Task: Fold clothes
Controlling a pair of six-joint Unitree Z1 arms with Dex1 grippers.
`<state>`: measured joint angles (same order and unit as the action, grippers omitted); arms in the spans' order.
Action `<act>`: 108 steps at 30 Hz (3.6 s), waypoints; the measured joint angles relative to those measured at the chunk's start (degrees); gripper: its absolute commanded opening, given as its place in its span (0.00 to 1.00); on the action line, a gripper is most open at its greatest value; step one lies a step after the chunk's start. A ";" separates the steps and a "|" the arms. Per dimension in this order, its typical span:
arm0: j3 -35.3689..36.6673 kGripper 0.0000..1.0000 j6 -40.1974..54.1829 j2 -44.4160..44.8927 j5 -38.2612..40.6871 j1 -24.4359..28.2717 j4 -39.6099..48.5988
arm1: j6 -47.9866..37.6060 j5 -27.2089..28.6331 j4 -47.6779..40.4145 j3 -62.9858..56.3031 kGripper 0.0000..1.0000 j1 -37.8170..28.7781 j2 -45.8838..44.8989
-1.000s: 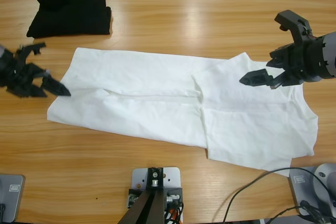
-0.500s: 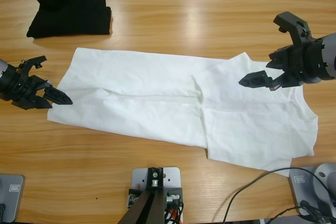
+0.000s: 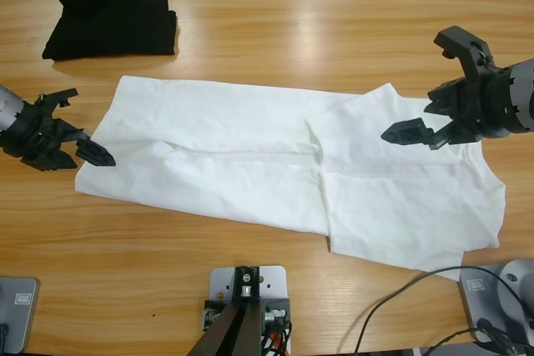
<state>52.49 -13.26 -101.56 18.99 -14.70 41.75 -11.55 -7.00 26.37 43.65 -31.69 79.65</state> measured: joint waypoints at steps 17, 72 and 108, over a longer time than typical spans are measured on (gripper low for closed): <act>-5.52 0.00 -0.09 0.50 4.25 -0.01 -5.50 | 0.00 0.01 -0.03 -0.34 0.99 0.00 0.02; -6.20 0.00 -7.18 3.39 9.13 -1.41 4.49 | 45.31 -3.84 -10.27 0.38 0.58 -11.04 24.59; -6.98 1.00 -14.85 12.24 12.28 -18.50 10.60 | 45.33 -2.85 -6.68 4.42 0.56 -3.07 27.10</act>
<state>45.51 -28.11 -89.32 31.28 -33.21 52.35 33.78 -9.85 19.69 48.07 -34.76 106.75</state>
